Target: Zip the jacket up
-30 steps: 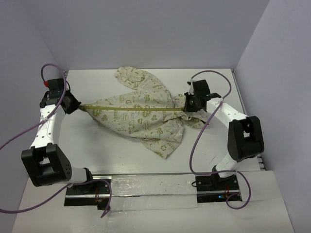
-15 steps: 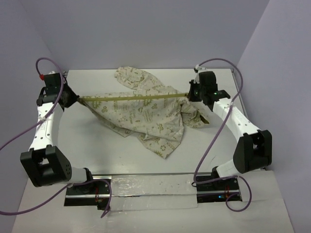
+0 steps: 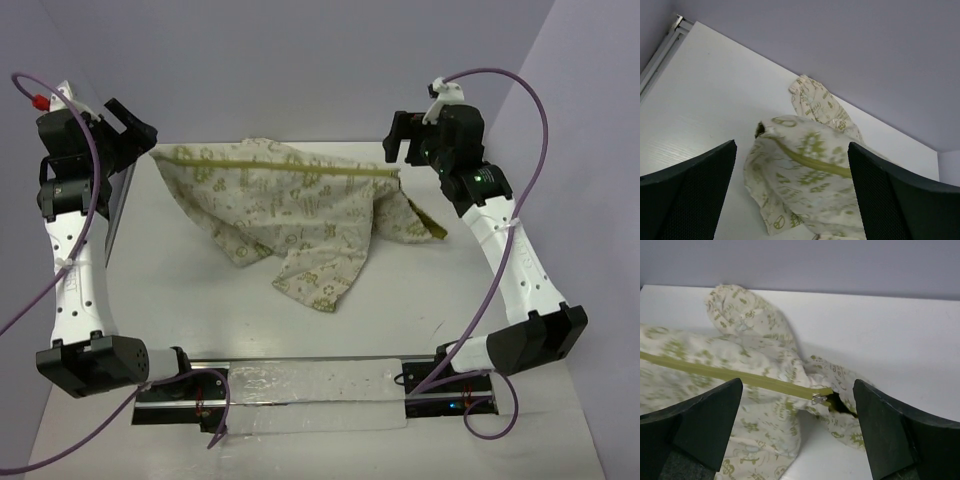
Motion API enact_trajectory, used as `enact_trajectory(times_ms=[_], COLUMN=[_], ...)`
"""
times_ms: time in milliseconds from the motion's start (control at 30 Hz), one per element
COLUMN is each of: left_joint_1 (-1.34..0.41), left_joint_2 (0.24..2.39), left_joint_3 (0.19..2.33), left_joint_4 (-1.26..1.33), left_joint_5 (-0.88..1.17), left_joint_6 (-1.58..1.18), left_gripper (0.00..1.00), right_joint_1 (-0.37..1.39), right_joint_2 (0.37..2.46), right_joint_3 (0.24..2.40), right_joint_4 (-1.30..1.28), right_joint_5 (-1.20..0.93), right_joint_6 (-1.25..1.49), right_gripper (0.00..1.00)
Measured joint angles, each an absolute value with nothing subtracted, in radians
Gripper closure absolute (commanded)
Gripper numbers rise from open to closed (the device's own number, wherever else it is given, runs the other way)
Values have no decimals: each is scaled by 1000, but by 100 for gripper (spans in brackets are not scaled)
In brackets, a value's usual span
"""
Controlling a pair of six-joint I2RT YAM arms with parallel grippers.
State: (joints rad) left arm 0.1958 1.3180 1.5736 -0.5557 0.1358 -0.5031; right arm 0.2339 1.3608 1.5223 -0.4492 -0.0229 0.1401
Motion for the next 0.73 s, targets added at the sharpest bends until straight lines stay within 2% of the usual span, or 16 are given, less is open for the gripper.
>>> enact_trajectory(times_ms=[200,533,733], left_joint_1=[196,180,169], left_joint_2=[1265,1035,957], left_joint_3=[1445,1145,1086], left_joint_4=[-510,-484,-492], left_joint_5=[132,168,173], left_joint_6=[-511,-568,-565], left_gripper=[1,1,1], right_joint_1=[238,238,238], right_joint_2=[1259,1206,1202], right_joint_3=[1361,1106,1070], right_joint_4=[-473,-539,-563], right_joint_5=[102,295,331], right_joint_6=[173,325,344], right_gripper=[0,0,0])
